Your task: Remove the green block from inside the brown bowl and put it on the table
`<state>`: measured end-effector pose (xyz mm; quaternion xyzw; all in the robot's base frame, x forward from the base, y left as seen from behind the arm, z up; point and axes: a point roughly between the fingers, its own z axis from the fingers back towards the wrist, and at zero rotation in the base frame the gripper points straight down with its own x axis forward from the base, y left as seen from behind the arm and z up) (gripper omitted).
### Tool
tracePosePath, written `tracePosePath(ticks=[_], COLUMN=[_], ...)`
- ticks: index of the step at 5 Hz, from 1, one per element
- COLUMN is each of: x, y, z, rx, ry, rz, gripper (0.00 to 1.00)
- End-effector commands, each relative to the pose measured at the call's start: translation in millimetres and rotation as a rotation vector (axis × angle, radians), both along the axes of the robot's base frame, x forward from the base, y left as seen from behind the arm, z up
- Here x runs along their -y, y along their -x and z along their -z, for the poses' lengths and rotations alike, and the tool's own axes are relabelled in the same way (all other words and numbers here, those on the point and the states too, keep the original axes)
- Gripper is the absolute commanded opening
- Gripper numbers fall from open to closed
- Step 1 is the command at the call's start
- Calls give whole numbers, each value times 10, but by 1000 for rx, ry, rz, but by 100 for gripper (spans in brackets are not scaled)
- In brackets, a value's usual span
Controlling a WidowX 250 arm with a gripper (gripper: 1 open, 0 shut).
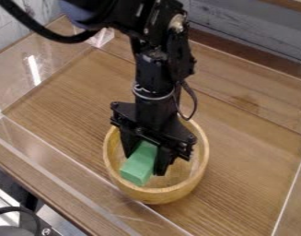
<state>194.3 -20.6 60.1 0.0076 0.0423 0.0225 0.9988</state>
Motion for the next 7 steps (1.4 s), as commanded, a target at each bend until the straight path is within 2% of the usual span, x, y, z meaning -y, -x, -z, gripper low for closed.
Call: tracePosePath(ticks=[1,7], x=[-19,-59], y=[-83,-65], z=[-148,-235], rx=[56,71], ry=[10,42], rz=[-6,12], gripper=[0,0])
